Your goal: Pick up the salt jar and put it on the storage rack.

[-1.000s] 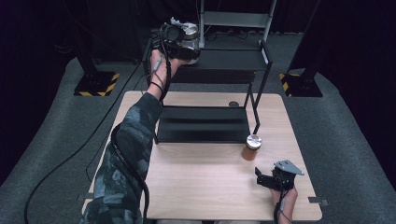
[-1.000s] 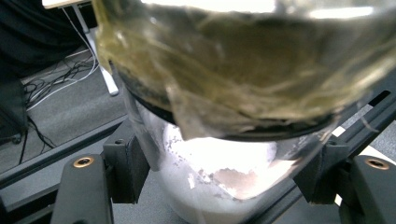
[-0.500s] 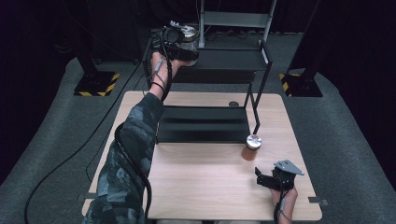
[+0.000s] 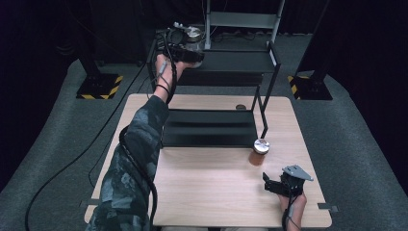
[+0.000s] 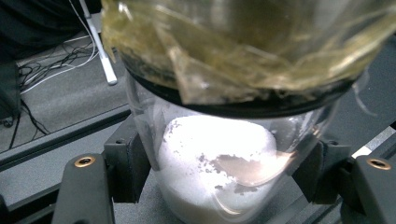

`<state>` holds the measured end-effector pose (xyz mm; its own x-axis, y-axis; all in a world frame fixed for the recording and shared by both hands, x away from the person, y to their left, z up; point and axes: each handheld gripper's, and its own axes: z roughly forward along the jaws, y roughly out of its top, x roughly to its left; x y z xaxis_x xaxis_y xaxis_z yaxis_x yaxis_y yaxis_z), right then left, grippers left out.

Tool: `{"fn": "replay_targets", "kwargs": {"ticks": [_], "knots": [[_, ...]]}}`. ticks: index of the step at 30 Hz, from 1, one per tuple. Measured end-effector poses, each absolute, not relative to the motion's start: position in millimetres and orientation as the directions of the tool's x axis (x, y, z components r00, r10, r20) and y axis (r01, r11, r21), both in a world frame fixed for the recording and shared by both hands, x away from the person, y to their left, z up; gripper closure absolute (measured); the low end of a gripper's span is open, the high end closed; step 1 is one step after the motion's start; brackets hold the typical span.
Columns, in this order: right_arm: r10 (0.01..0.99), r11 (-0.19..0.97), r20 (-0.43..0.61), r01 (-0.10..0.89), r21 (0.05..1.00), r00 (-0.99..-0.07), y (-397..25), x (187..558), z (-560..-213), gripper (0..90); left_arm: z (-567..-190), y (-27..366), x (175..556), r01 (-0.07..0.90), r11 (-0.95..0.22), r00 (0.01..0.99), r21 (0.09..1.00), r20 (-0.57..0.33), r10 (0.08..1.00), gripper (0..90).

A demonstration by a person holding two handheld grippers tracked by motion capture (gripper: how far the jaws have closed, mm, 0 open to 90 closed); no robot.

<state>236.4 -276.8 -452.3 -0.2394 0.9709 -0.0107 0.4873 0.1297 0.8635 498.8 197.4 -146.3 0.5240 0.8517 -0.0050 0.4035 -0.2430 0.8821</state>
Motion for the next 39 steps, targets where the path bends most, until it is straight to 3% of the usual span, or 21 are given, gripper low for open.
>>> {"fn": "replay_targets", "kwargs": {"ticks": [25,33,39], "knots": [[0.970,0.131,-0.010,0.489,0.862,-0.242,-277.2,237.0,-452.1,0.0,-145.6,193.4,499.2,0.410,-0.240,0.507,0.880,-0.001,0.862,29.6],[0.970,0.130,-0.010,0.489,0.862,-0.242,-277.1,236.9,-452.1,0.0,-135.0,199.2,491.2,0.433,-0.257,0.511,0.864,-0.001,0.859,1.1],[0.971,0.130,-0.010,0.489,0.863,-0.241,-277.0,236.7,-452.2,0.0,-130.6,210.4,471.9,0.411,-0.316,0.547,0.855,0.047,0.836,0.0]]}}
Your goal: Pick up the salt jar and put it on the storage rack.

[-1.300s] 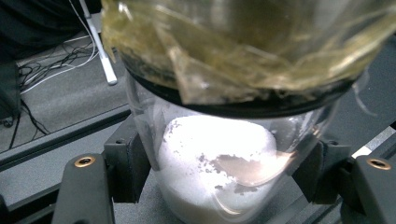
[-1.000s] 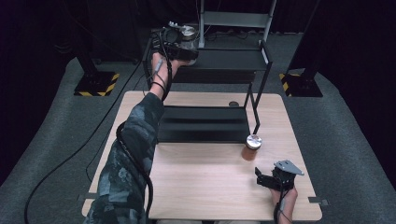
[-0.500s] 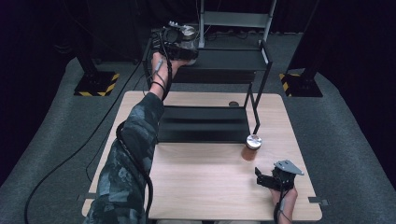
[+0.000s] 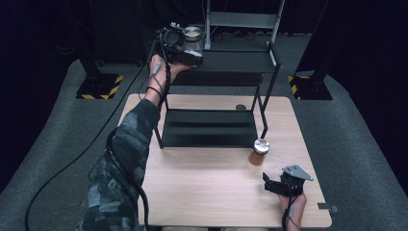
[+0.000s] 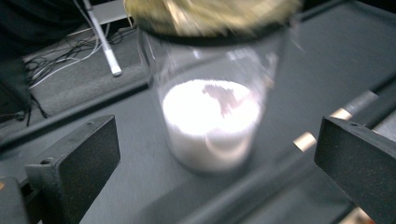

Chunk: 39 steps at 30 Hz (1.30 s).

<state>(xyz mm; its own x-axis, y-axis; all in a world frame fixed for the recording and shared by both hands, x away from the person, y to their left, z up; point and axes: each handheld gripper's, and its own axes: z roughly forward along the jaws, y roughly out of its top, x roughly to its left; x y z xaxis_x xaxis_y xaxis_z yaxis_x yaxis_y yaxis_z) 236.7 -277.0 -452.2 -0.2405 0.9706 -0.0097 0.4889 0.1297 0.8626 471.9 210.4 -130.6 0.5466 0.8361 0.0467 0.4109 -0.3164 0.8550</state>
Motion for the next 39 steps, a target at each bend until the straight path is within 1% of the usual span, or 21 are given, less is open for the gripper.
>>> {"fn": "replay_targets", "kwargs": {"ticks": [7,12,15,22,26,31,36,38,39], "knots": [[0.971,0.129,-0.011,0.486,0.864,-0.238,-276.4,236.3,-452.6,0.0,-146.3,230.0,431.7,0.350,-0.377,0.597,0.858,0.106,0.795,0.0],[0.971,0.130,-0.013,0.488,0.863,-0.237,-275.9,236.2,-452.3,0.0,-168.2,244.3,396.2,0.300,-0.425,0.634,0.854,0.154,0.758,0.0],[0.972,0.133,-0.016,0.488,0.863,-0.236,-275.5,236.4,-452.3,0.0,-184.9,252.2,375.7,0.278,-0.448,0.642,0.850,0.182,0.745,0.0],[0.971,0.137,-0.019,0.491,0.860,-0.237,-274.8,237.0,-451.7,0.0,-231.0,273.2,336.5,0.281,-0.455,0.647,0.845,0.184,0.740,0.0],[0.972,0.136,-0.019,0.492,0.860,-0.236,-274.6,237.0,-451.7,0.0,-265.9,278.6,312.3,0.281,-0.458,0.636,0.843,0.193,0.747,0.0],[0.972,0.138,-0.021,0.493,0.859,-0.235,-274.1,237.3,-451.4,0.0,-313.6,287.1,285.5,0.312,-0.437,0.617,0.843,0.170,0.768,0.0],[0.972,0.141,-0.025,0.494,0.858,-0.234,-273.4,237.3,-451.3,0.0,-364.5,290.6,265.2,0.370,-0.404,0.586,0.837,0.127,0.800,0.0],[0.972,0.140,-0.024,0.494,0.858,-0.233,-273.3,237.3,-451.3,0.0,-384.6,294.2,261.8,0.404,-0.370,0.587,0.837,0.074,0.806,0.0],[0.972,0.140,-0.025,0.494,0.858,-0.233,-273.3,237.4,-451.2,0.0,-393.5,292.7,259.4,0.419,-0.366,0.580,0.831,0.066,0.812,0.0]]}}
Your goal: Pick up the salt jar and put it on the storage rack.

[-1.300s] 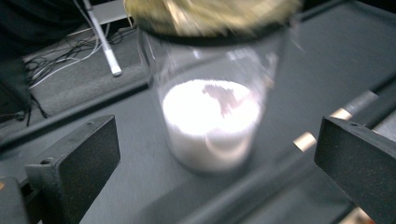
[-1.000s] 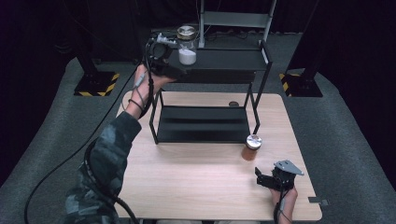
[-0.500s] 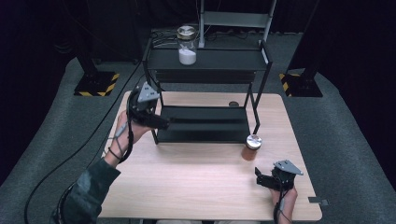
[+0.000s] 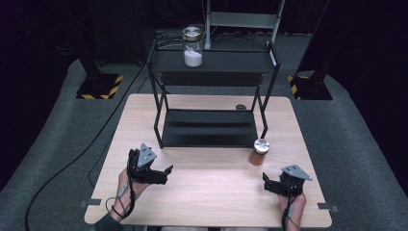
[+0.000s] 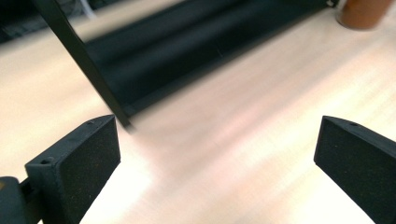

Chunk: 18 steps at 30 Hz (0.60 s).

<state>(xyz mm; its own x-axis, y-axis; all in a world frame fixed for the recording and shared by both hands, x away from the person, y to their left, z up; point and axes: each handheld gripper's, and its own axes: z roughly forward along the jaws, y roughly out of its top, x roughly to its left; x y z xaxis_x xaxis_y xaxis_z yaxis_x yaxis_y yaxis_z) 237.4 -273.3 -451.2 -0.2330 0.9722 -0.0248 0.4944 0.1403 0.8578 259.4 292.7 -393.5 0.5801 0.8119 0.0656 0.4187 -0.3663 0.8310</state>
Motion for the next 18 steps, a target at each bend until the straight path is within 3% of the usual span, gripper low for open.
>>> {"fn": "replay_targets", "kwargs": {"ticks": [8,18], "knots": [[0.973,0.138,-0.023,0.495,0.858,-0.231,-273.3,237.5,-451.2,0.0,-442.5,282.5,249.5,0.502,-0.322,0.536,0.803,0.003,0.844,0.0],[0.973,0.139,-0.025,0.495,0.858,-0.231,-273.1,237.4,-451.2,0.0,-443.7,271.5,251.2,0.542,-0.317,0.498,0.778,0.006,0.867,0.0]]}}
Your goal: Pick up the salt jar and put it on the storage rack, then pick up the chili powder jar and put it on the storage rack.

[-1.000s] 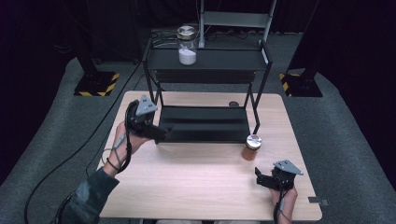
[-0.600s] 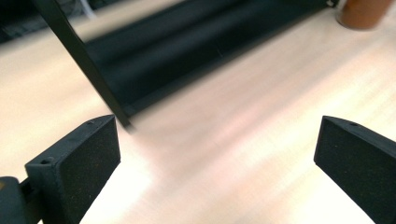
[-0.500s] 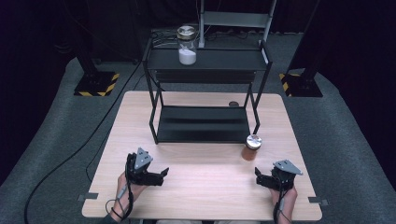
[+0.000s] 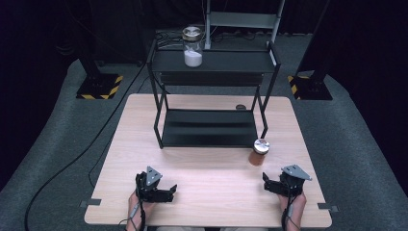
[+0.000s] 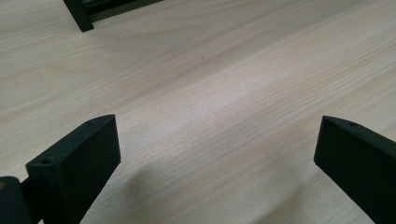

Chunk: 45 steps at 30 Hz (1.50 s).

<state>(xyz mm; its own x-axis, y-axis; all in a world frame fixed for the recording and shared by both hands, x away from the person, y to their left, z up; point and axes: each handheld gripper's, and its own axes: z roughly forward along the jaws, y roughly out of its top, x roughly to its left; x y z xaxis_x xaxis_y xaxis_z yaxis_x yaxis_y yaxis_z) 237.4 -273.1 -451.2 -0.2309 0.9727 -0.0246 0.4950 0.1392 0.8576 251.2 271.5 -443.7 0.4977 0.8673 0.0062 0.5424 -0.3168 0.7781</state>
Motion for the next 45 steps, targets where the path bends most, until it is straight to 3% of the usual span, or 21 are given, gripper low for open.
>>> {"fn": "replay_targets", "kwargs": {"ticks": [21,28,45], "knots": [[0.972,0.146,-0.030,0.499,0.854,-0.231,-271.8,238.2,-450.4,0.0,-437.7,268.2,266.3,0.601,-0.339,0.505,0.724,-0.015,0.863,0.0],[0.970,0.109,0.035,0.556,0.824,-0.243,-278.9,249.7,-444.6,0.0,-437.5,267.0,266.1,0.601,-0.344,0.505,0.722,-0.009,0.863,0.0],[0.926,0.256,-0.050,0.528,0.809,-0.373,-244.4,304.0,-391.4,0.0,-437.5,266.5,266.0,0.601,-0.345,0.505,0.721,-0.008,0.863,0.0]]}}
